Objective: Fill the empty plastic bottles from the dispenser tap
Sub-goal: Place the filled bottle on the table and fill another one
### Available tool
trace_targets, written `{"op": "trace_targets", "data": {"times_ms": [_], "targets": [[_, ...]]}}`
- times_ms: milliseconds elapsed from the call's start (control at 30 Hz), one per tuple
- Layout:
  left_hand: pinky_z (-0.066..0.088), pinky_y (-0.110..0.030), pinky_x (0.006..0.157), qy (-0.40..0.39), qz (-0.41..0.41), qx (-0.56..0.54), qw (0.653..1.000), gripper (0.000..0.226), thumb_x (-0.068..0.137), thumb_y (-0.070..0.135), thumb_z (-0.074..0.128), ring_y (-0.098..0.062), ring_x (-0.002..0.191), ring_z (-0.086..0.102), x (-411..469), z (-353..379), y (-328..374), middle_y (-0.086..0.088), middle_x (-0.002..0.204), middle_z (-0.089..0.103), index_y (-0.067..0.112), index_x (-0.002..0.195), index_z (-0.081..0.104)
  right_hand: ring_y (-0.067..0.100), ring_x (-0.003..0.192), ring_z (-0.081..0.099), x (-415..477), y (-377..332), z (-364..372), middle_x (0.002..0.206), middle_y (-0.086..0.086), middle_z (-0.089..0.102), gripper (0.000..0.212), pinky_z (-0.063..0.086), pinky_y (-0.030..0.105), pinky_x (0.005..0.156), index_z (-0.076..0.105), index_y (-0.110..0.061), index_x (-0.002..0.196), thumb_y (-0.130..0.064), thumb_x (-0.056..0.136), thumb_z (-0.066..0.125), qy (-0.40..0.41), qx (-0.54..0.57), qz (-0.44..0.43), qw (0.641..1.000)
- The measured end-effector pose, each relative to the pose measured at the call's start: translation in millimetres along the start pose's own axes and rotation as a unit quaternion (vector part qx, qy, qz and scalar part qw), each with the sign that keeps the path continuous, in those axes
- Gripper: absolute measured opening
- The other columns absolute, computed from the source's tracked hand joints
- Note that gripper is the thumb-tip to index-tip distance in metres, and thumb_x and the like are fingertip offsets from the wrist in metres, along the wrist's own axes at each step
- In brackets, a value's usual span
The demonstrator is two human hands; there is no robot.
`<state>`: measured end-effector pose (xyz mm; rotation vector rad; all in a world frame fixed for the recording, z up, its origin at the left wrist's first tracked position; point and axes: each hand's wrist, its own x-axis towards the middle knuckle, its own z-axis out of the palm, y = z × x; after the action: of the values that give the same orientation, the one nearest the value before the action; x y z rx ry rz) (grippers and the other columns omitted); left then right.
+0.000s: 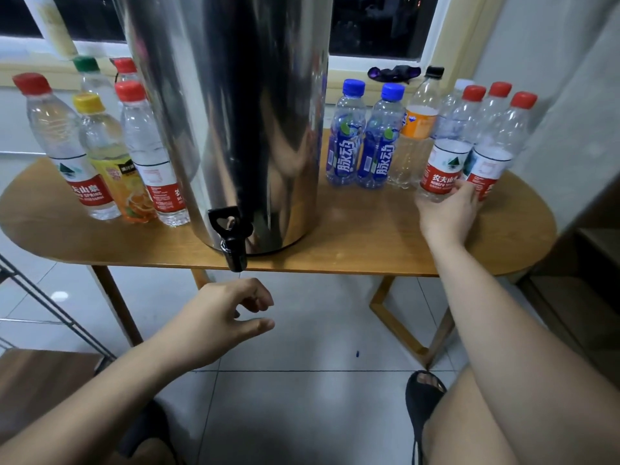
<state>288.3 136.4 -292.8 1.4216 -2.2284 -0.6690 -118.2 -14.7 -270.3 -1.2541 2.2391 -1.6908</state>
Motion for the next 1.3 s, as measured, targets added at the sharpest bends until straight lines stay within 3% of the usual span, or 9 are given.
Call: {"op": "trace_targets", "data": {"times_ms": [100, 333, 700, 967, 1133, 1300], "targets": [[0.054, -0.017, 0.08, 0.0, 0.003, -0.001, 1.0, 0.021, 0.091, 0.046, 0.084, 0.005, 0.108, 0.065, 3.1, 3.8, 1.1, 0.024, 0.103, 0.07, 0.042, 0.106, 0.07, 0.026, 0.127, 0.057, 2.5, -0.9, 3.4, 0.135, 0.009, 0.062, 0.069, 0.04, 0.027, 0.094, 0.056, -0.011, 0.134, -0.037, 0.08, 0.09, -0.014, 0.002, -0.006, 1.0], [0.057, -0.019, 0.081, -0.01, 0.016, 0.006, 1.0, 0.021, 0.092, 0.051, 0.082, 0.005, 0.109, 0.066, 8.0, 9.3, 3.3, 0.026, 0.104, 0.07, 0.046, 0.107, 0.067, 0.023, 0.132, 0.056, 7.2, -4.0, 11.5, 0.145, 0.007, 0.057, 0.089, 0.048, 0.038, 0.106, 0.049, -0.017, 0.147, -0.042, 0.075, 0.095, -0.03, 0.035, 0.001, 0.999], [0.056, -0.017, 0.082, -0.018, 0.016, 0.012, 1.0, 0.027, 0.091, 0.053, 0.081, 0.007, 0.111, 0.064, 3.2, 7.0, 7.4, 0.026, 0.106, 0.069, 0.044, 0.113, 0.068, 0.026, 0.125, 0.065, 25.2, -3.9, 29.8, 0.138, 0.003, 0.065, 0.078, 0.058, 0.051, 0.102, 0.054, -0.018, 0.137, -0.048, 0.077, 0.093, -0.002, 0.038, 0.036, 0.999], [0.057, -0.018, 0.082, -0.022, 0.022, 0.002, 1.0, 0.03, 0.09, 0.057, 0.078, 0.006, 0.111, 0.066, -1.0, 0.2, 12.6, 0.027, 0.109, 0.07, 0.047, 0.116, 0.067, 0.017, 0.109, 0.07, -1.8, -9.4, 13.7, 0.126, -0.004, 0.071, 0.066, 0.058, 0.04, 0.088, 0.057, -0.025, 0.128, -0.05, 0.077, 0.091, -0.057, 0.053, 0.004, 0.997], [0.055, -0.016, 0.082, -0.015, 0.035, -0.007, 0.999, 0.029, 0.091, 0.058, 0.076, 0.004, 0.113, 0.066, -4.7, -5.1, 21.3, 0.029, 0.112, 0.069, 0.049, 0.117, 0.065, -0.003, 0.095, 0.062, -39.8, -28.6, -13.3, 0.119, -0.015, 0.068, 0.063, 0.046, 0.02, 0.077, 0.059, -0.026, 0.132, -0.05, 0.082, 0.091, -0.117, 0.081, -0.018, 0.99], [0.056, -0.02, 0.083, 0.008, 0.057, -0.034, 0.998, 0.025, 0.092, 0.049, 0.081, -0.001, 0.111, 0.069, -11.2, -12.6, 35.2, 0.027, 0.112, 0.072, 0.048, 0.113, 0.067, -0.01, 0.106, 0.06, -81.1, -51.6, -37.3, 0.117, -0.023, 0.066, 0.064, 0.047, 0.022, 0.085, 0.054, -0.042, 0.128, -0.056, 0.078, 0.092, -0.203, 0.127, -0.018, 0.971]]}}
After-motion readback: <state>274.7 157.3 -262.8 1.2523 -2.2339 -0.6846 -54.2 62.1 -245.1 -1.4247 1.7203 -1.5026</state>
